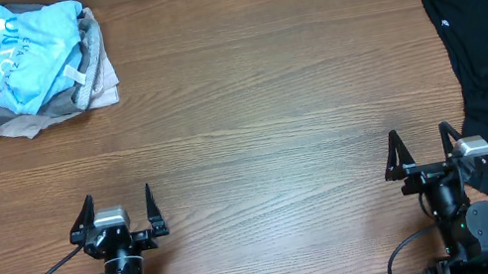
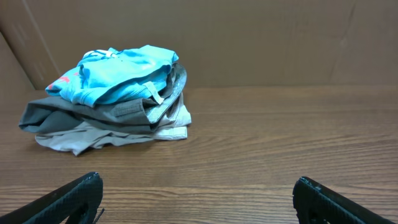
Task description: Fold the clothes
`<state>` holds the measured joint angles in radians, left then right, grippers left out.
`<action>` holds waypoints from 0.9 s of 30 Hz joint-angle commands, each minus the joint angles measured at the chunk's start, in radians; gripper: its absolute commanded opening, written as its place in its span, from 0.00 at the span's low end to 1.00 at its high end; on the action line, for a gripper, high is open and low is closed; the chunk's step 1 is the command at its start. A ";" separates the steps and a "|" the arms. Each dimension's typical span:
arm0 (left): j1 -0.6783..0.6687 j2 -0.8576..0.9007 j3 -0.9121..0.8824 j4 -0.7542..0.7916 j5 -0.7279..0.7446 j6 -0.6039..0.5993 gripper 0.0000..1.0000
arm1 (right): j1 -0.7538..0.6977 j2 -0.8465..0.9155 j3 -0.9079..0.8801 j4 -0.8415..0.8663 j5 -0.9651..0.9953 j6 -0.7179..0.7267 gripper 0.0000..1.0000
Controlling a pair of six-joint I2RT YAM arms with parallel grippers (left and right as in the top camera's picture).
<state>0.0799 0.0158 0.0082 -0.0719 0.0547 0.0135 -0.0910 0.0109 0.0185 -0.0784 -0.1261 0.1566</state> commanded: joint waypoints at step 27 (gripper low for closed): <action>-0.002 -0.010 -0.003 -0.004 -0.051 0.016 1.00 | -0.003 -0.007 -0.011 0.005 0.005 -0.001 1.00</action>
<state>0.0799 0.0158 0.0082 -0.0753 0.0204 0.0177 -0.0910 0.0109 0.0185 -0.0792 -0.1257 0.1570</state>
